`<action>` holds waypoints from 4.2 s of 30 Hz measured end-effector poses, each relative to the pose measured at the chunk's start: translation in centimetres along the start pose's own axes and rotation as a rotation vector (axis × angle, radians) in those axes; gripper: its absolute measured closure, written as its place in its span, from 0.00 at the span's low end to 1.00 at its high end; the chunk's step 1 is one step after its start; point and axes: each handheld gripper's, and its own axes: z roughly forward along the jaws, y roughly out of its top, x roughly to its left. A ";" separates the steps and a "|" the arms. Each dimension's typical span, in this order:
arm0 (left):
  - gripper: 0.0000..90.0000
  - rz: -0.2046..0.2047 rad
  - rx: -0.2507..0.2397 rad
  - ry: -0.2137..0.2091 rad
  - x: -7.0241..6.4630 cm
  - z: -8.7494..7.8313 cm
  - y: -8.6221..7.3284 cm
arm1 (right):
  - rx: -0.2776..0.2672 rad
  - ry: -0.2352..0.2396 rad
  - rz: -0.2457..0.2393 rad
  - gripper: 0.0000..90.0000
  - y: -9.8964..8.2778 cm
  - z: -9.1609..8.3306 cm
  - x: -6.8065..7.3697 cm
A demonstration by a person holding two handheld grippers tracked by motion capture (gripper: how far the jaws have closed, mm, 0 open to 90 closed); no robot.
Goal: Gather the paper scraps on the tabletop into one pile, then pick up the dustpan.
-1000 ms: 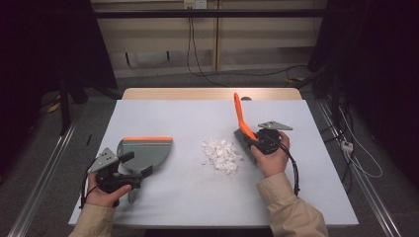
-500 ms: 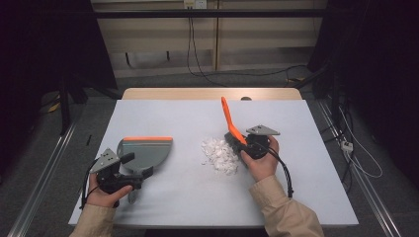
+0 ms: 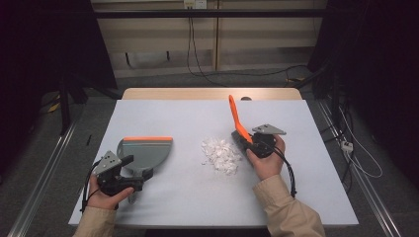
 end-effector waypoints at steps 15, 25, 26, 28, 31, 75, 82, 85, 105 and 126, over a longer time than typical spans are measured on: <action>0.10 -0.048 0.061 0.079 0.6 -0.3 -1.1 | 0.008 -0.018 -0.013 0.79 -0.1 0.2 -0.4; 0.12 -0.065 0.101 0.145 0.9 -0.3 -1.7 | 0.006 -0.018 -0.010 0.79 -0.2 0.1 -0.5; 0.12 -0.064 0.106 0.155 0.9 -0.3 -1.7 | 0.006 -0.018 -0.009 0.79 -0.2 0.1 -0.5; 0.12 -0.069 0.118 0.168 1.0 -0.2 -1.9 | 0.005 -0.017 -0.007 0.79 -0.2 0.0 -0.6; 0.13 -0.060 0.138 0.187 1.1 -0.2 -2.1 | 0.004 -0.019 -0.001 0.79 -0.3 0.0 -0.7; 0.69 -0.057 0.327 0.184 2.0 1.4 -1.2 | 0.000 -0.018 -0.012 0.79 -0.3 0.1 -0.4; 0.70 -0.019 0.332 0.130 1.8 1.1 -0.6 | 0.005 -0.019 -0.019 0.79 -0.2 0.0 -0.5; 0.70 -0.001 0.320 0.093 1.4 0.8 -0.1 | 0.022 0.003 -0.005 0.79 0.0 0.0 -0.5; 0.70 0.172 0.367 -0.122 -1.0 0.9 0.4 | 0.112 0.004 -0.088 0.71 1.9 -0.9 0.2; 0.70 0.240 0.426 -0.270 -3.3 2.7 0.4 | 0.170 -0.002 -0.101 0.79 1.5 -0.5 0.1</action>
